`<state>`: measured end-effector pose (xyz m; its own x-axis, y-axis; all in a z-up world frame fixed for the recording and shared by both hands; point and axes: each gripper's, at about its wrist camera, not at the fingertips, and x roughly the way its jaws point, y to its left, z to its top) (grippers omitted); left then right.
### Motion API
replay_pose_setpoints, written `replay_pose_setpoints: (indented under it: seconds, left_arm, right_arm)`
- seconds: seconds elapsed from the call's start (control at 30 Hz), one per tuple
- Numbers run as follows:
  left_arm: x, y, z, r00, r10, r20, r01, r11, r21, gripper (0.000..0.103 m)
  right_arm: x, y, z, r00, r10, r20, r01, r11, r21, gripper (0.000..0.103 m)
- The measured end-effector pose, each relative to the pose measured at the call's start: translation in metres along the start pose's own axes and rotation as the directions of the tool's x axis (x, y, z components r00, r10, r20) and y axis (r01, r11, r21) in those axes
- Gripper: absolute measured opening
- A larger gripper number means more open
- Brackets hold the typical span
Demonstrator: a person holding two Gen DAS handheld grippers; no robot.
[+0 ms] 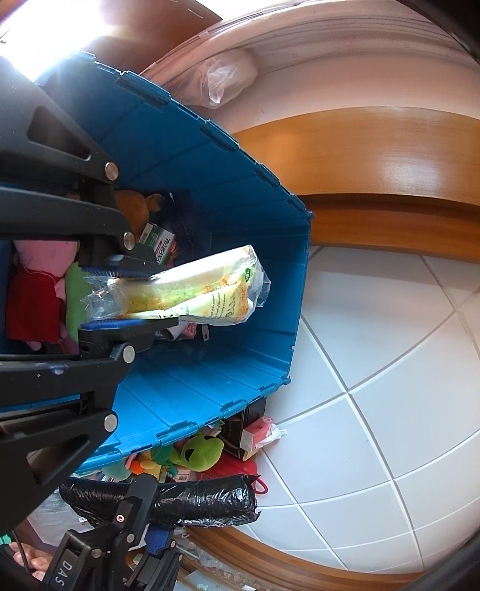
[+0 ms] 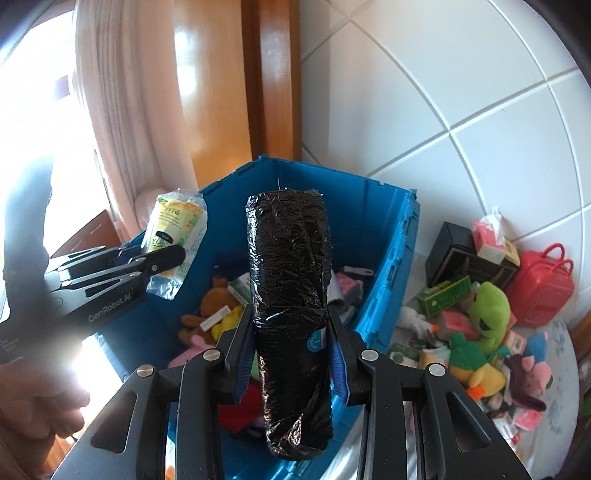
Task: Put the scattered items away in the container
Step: 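Open both tools to drop the packet and umbrella into the crate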
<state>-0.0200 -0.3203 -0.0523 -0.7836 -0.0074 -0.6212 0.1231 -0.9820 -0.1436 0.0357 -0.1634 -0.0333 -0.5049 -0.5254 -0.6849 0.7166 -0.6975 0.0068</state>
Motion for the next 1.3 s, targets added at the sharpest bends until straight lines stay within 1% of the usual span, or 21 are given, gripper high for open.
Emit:
replay_pose_setpoints:
  seconds: [0.1, 0.27, 0.37, 0.6, 0.67, 0.73, 0.77, 0.8, 0.83, 0.87, 0.9, 1.0, 1.3]
  left_arm:
    - [0.000, 0.009, 0.000, 1.000, 0.017, 0.001, -0.017, 1.000, -0.014, 0.017]
    - [0.001, 0.020, 0.003, 0.999, 0.033, 0.002, -0.033, 0.999, -0.034, 0.017]
    - [-0.001, 0.024, 0.005, 0.999, 0.032, 0.007, -0.032, 0.999, -0.034, 0.017]
    - [0.004, 0.031, 0.008, 0.999, 0.039, -0.008, -0.039, 0.999, -0.026, 0.017]
    - [0.006, 0.034, 0.009, 0.999, 0.053, -0.014, -0.053, 0.998, -0.027, 0.017]
    - [0.007, 0.040, 0.011, 0.997, 0.078, -0.018, -0.079, 0.995, -0.058, 0.018]
    - [0.007, 0.044, 0.012, 0.997, 0.080, -0.023, -0.082, 0.993, -0.082, 0.028]
    - [0.008, 0.047, 0.013, 0.997, 0.071, -0.035, -0.074, 0.992, -0.099, 0.039]
    - [0.009, 0.049, 0.014, 0.998, 0.055, -0.040, -0.059, 0.992, -0.112, 0.069]
    - [0.007, 0.049, 0.014, 0.998, 0.047, -0.034, -0.051, 0.992, -0.120, 0.091]
    - [0.005, 0.048, 0.014, 0.999, 0.049, -0.024, -0.051, 0.992, -0.117, 0.094]
    - [0.005, 0.043, 0.014, 0.999, 0.046, -0.026, -0.048, 0.994, -0.097, 0.094]
    - [0.006, 0.028, 0.008, 0.999, 0.004, -0.035, -0.007, 0.997, -0.082, 0.094]
  right_arm:
    - [0.002, 0.011, 0.004, 1.000, 0.008, 0.004, -0.008, 1.000, -0.025, 0.034]
    - [0.005, 0.017, 0.009, 1.000, 0.011, 0.013, -0.010, 0.999, -0.032, 0.034]
    - [0.009, 0.017, 0.011, 1.000, 0.011, 0.011, -0.010, 0.999, -0.036, 0.034]
    - [0.014, 0.022, 0.016, 1.000, 0.021, 0.013, -0.021, 0.999, -0.032, 0.034]
    - [0.017, 0.022, 0.017, 1.000, 0.025, 0.014, -0.025, 0.999, -0.028, 0.034]
    - [0.020, 0.020, 0.019, 0.999, 0.033, 0.012, -0.033, 0.999, -0.028, 0.035]
    - [0.021, 0.020, 0.020, 0.999, 0.033, 0.013, -0.033, 0.999, -0.029, 0.036]
    - [0.020, 0.021, 0.021, 0.999, 0.029, 0.026, -0.028, 0.999, -0.032, 0.045]
    - [0.017, 0.022, 0.023, 0.999, 0.013, 0.049, -0.011, 0.999, -0.040, 0.077]
    - [0.013, 0.022, 0.023, 0.997, 0.008, 0.072, -0.004, 0.999, -0.047, 0.096]
    - [0.007, 0.021, 0.024, 0.994, 0.007, 0.105, -0.002, 0.999, -0.048, 0.102]
    - [-0.001, 0.021, 0.026, 0.991, 0.005, 0.134, 0.002, 0.998, -0.056, 0.103]
    - [-0.007, 0.008, 0.017, 0.993, 0.009, 0.119, -0.007, 1.000, -0.023, 0.103]
